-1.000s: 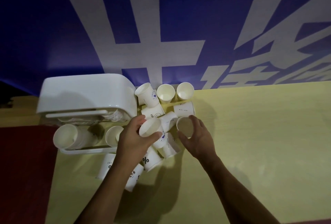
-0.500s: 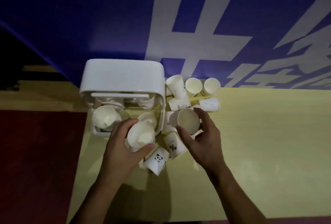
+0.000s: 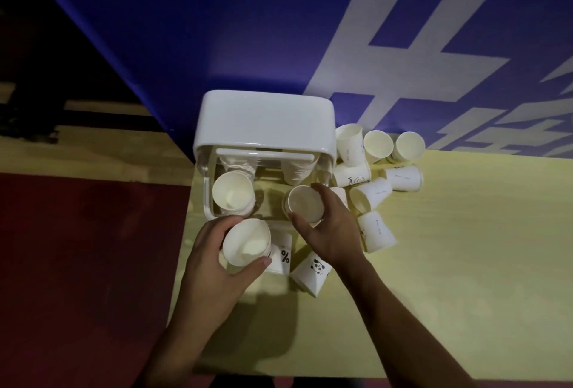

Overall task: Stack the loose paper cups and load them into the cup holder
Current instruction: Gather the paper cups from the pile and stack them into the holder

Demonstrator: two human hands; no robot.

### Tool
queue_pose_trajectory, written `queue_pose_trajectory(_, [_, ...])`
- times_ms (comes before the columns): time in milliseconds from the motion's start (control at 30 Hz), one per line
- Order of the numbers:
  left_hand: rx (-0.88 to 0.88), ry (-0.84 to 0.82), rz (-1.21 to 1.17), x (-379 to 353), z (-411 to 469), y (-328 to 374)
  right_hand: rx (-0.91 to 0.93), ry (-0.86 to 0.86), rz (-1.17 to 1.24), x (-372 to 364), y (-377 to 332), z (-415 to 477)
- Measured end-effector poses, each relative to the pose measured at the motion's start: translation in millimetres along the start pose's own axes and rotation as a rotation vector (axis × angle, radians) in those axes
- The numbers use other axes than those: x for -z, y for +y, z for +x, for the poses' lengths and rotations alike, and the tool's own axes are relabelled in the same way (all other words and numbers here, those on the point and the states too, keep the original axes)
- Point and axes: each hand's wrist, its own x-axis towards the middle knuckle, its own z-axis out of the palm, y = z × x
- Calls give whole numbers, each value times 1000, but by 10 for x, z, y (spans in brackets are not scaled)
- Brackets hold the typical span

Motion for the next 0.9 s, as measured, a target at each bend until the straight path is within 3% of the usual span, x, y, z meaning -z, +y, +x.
queue_pose_trajectory(233, [17, -32, 22, -5, -4, -86, 60, 53, -258, -368, 285, 112])
queue_pose_trajectory(433, [-5, -43, 16, -109, 34, -8, -26, -44, -251, -368, 314, 66])
queue_pose_trajectory(500, [-21, -49, 26, -166, 94, 62, -1, -2, -187, -267, 253, 59])
queue_pose_trajectory(600, [-53, -55, 51, -298, 239, 176, -6, 121, 163, 19, 35, -5])
queue_pose_trajectory(700, [-85, -78, 56, -481, 423, 316, -90, 33, 431, 290, -147, -43])
queue_pose_trajectory(900, [-135, -119, 86, -824, 701, 380, -38, -10, 378, 383, 36, 53])
